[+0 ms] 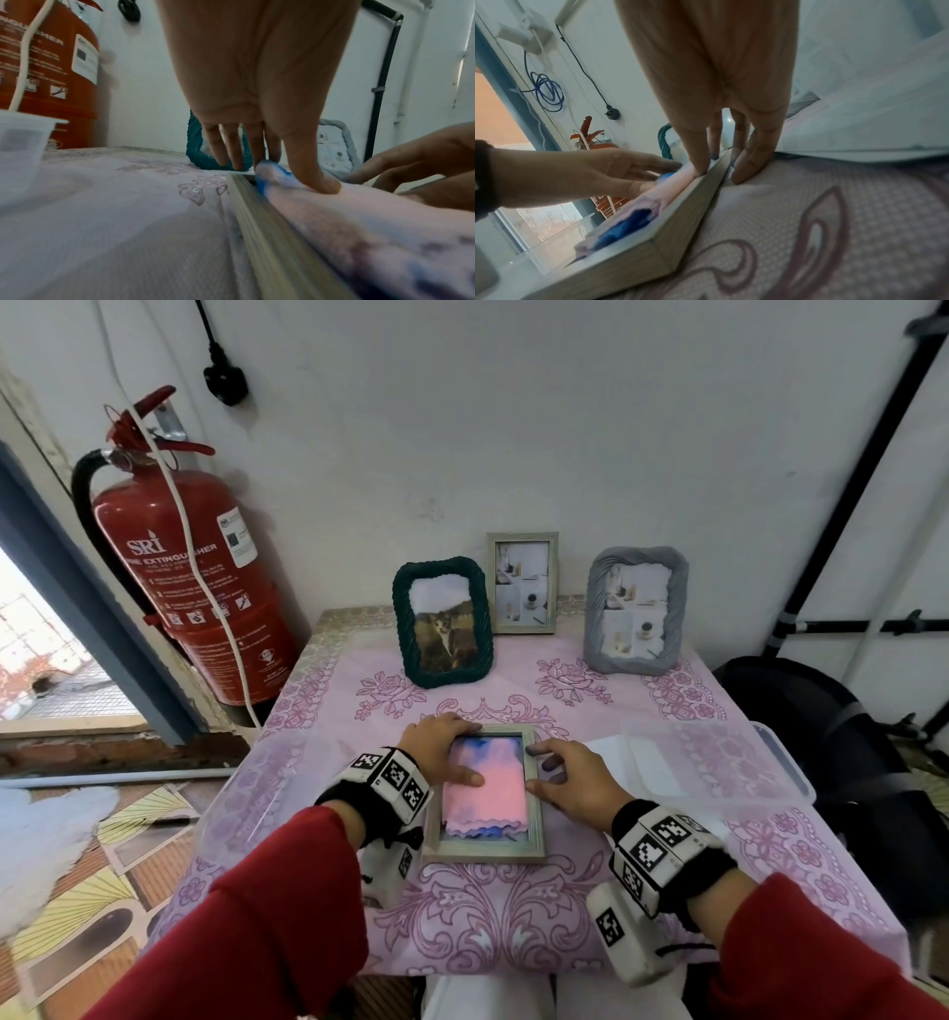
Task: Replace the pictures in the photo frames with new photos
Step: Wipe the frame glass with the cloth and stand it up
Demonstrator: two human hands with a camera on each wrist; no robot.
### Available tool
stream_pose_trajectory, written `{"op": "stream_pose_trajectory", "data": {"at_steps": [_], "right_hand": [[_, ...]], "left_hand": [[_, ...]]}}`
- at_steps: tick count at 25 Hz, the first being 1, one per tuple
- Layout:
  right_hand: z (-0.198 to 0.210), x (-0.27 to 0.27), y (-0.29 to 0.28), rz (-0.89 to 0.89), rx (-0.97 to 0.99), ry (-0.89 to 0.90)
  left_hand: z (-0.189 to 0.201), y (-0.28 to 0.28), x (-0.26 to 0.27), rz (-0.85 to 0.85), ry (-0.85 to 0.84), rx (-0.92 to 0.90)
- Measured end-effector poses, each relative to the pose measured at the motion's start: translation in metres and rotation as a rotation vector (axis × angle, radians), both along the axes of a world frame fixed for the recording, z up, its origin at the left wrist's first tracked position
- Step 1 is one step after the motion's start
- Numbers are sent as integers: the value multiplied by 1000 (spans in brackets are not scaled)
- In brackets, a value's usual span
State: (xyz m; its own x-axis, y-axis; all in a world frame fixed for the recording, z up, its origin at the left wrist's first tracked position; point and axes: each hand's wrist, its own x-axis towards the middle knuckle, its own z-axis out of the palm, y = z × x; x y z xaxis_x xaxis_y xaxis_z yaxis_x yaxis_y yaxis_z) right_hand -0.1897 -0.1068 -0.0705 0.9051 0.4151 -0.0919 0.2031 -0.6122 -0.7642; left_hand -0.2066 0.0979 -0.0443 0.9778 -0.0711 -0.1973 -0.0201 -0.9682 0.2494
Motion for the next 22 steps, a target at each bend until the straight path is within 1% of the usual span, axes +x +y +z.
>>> {"op": "stream_pose_trajectory", "data": {"at_steps": [2, 4, 6, 7, 8, 9, 12, 14, 17, 19, 20, 22], "right_hand": [[-2, 0, -1, 0, 16, 1], [-3, 0, -1, 2, 14, -6], [-3, 1, -2, 5, 14, -5], [-3, 1, -2, 9, 15, -2], [-3, 2, -2, 15, 16, -2], [-3, 2, -3, 20, 17, -6], [-4, 2, -4, 21, 32, -14], [-4, 2, -4, 22, 39, -12], [-4, 2, -4, 11, 41, 10], [-4, 3, -4, 0, 50, 37], [-4, 4, -4, -1, 52, 44], [-4, 4, -3, 5, 37, 36]], "left_hand": [[-1, -2, 6, -20, 31, 130], [-4, -4, 9, -29, 60, 218], [-7, -5, 11, -21, 66, 232], [-7, -5, 12, -15, 65, 209], [-7, -4, 12, -4, 60, 152], [-7, -2, 11, 12, 51, 53], [-8, 5, 7, 70, 58, -343], [-8, 9, 3, 125, 54, -557], [-9, 13, -2, 229, 3, -840], [-7, 14, -5, 317, -43, -988], [-5, 16, -6, 360, -82, -1028], [-1, 20, -10, 425, -191, -1042]]}}
